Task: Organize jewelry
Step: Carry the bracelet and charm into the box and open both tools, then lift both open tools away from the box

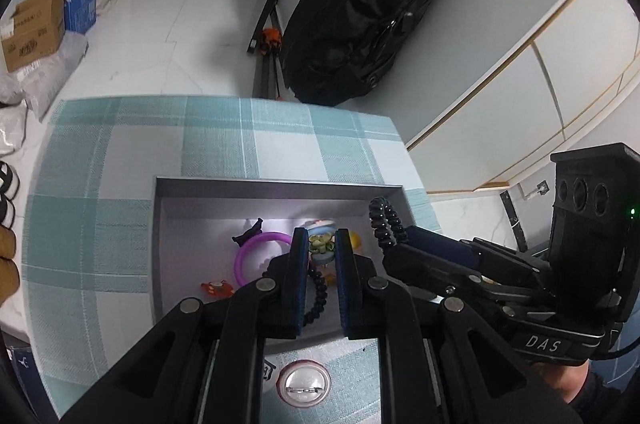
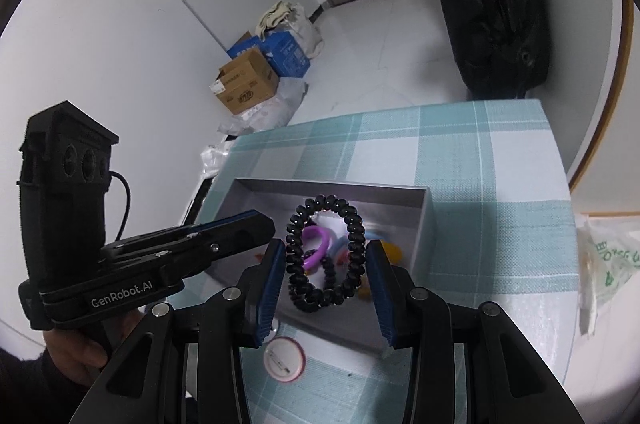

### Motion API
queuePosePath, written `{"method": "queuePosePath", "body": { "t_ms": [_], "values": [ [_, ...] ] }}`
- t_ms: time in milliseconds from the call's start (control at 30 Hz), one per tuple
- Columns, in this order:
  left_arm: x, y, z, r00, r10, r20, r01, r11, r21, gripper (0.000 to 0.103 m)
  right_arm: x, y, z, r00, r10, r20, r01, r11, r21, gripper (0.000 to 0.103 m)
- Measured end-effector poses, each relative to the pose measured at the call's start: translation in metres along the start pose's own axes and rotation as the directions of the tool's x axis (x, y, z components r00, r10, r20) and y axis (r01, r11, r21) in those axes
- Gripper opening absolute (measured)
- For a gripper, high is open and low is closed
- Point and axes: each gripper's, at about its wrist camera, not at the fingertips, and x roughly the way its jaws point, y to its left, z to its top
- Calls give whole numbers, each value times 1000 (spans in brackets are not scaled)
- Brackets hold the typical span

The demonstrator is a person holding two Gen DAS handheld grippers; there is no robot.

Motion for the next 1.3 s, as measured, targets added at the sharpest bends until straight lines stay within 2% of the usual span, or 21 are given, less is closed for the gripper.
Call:
{"method": "queuePosePath", "body": {
  "t_ms": [133,367,600,700,767,833,933,1033,1133,1233,1300],
  "values": [
    [7,7,1,1000,-9,-28,9,1000,-27,9,6,-8,3,1000,10,-18,-10,1000,21,41],
    [12,5,1,999,-3,-43,3,1000,-13,9,9,-5,4,999,37,-23,-37,999,15,42],
    [9,4,4,1000,11,-23,-12,1000,-17,10,3,0,3,1000,24,-2,-24,1000,-13,45],
    [8,8,4,1000,-18,-24,17,999,-42,19,-3,3,2,999,38,13,-38,999,-19,49],
    [7,11,4,999,-42,-23,41,997,-71,49,-6,6,1,999,24,23,-23,999,-34,57],
    [5,16,5,999,-52,-3,52,992,-112,62,-10,7,0,999,15,38,-14,999,-45,63],
    [0,22,5,994,-107,12,107,981,-160,64,-17,8,-2,998,3,62,1,998,-56,67],
    [-8,21,4,993,-117,35,121,978,-170,64,-23,6,-4,997,-6,76,10,999,-44,69],
    [-14,17,1,994,-93,48,100,984,-149,64,-29,5,-7,996,-17,88,21,999,-37,69],
    [-19,11,-4,996,-65,56,71,990,-125,64,-35,6,-11,994,-29,101,33,999,-40,76],
    [-22,6,-8,998,4,63,2,995,-103,64,-40,8,-14,993,-28,114,34,998,-48,77]
  ]
}}
